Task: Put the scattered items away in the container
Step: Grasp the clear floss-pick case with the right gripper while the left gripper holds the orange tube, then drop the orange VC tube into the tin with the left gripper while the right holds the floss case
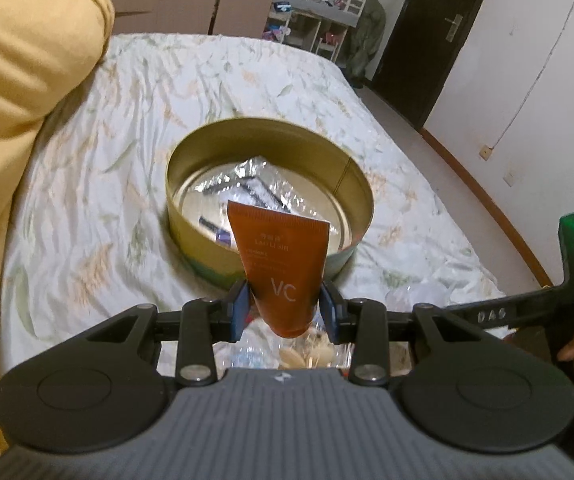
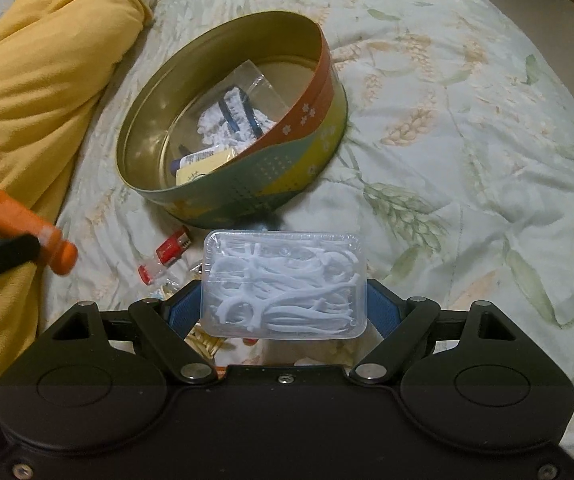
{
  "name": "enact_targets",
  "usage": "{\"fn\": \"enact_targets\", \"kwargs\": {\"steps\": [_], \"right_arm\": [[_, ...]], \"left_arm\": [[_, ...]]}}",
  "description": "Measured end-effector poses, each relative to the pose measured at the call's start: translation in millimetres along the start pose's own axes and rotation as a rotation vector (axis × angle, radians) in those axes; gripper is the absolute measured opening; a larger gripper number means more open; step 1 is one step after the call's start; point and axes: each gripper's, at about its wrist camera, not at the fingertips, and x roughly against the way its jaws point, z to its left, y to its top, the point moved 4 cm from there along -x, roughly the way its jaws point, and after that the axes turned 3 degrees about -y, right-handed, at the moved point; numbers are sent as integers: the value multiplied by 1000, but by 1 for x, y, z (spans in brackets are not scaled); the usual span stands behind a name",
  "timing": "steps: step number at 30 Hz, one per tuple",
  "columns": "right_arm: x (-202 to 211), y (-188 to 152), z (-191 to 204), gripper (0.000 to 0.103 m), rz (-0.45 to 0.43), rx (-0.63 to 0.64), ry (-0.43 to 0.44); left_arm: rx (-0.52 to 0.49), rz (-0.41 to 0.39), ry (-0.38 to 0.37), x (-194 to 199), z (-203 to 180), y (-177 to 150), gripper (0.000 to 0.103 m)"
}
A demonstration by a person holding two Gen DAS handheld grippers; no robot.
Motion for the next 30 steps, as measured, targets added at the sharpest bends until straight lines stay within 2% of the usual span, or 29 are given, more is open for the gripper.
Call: {"fn": "enact_targets", "kwargs": {"steps": [19,30], "right_arm": [[3,8,-5,84,-12,-43,21],[3,10,-7,84,-12,-68,19]], "left_arm": [[-95,-16,24,-17,-14,61,41],[-107,25,63,-55,-8,81,41]]}}
